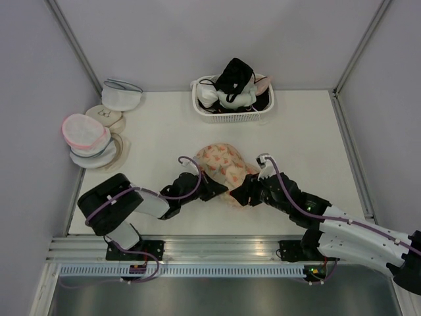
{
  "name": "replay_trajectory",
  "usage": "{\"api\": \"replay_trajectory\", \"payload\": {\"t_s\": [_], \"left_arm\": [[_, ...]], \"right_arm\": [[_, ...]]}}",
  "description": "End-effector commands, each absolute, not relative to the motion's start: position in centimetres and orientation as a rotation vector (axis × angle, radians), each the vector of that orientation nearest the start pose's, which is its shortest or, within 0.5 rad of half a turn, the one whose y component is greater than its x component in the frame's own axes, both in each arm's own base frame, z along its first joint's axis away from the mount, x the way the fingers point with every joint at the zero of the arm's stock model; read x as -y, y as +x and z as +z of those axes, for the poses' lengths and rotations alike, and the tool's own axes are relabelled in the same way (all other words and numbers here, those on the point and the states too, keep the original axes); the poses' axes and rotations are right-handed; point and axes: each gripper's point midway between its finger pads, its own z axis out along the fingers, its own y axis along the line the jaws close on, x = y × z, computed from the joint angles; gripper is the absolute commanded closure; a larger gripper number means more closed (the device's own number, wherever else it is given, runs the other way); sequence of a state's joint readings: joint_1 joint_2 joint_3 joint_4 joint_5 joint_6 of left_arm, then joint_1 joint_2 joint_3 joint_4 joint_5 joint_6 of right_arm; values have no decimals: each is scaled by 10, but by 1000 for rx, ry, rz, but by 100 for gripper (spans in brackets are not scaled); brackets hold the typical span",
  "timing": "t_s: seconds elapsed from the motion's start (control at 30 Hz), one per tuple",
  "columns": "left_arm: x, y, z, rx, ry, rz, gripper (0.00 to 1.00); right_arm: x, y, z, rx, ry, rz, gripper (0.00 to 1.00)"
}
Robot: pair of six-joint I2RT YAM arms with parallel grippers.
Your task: Unzip the laundry bag and remove the bra
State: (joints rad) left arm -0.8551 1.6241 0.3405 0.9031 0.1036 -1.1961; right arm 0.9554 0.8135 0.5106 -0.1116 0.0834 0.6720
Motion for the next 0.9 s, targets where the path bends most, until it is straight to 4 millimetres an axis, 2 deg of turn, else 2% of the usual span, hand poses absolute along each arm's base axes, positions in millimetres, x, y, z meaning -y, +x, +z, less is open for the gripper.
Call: {"api": "replay_trajectory", "payload": {"t_s": [0.0,0.03,0.07,0.2,0.3,0.47,0.6,0.63,0.87], "left_arm": [[331,243,99,-2099,-475,-1312,98],[328,245,96,-2126,-511,-1270,98],[330,251,111,-2083,-537,-1285,98],[336,258,123,-2111,-593,-1272,98],[344,255,128,-2149,-588,-1300,98],[345,246,121,-2218,-605,-1306,98],[344,241,115,-2255,-628,-1307,98],[344,239,112,-2264,-634,-1307,98],[347,240,104,-2281,-667,-1311,98]], "right_arm": [[-253,155,141,-2178,-269,907,45],[-254,153,137,-2185,-274,905,45],[-255,151,133,-2196,-267,895,45],[-257,141,115,-2213,-303,810,42],[-248,149,107,-2185,-259,700,41],[-230,169,102,-2103,-161,564,40],[-227,181,102,-2037,-105,535,40],[-224,181,96,-2038,-109,518,40],[-250,182,100,-2002,-110,642,40]]}}
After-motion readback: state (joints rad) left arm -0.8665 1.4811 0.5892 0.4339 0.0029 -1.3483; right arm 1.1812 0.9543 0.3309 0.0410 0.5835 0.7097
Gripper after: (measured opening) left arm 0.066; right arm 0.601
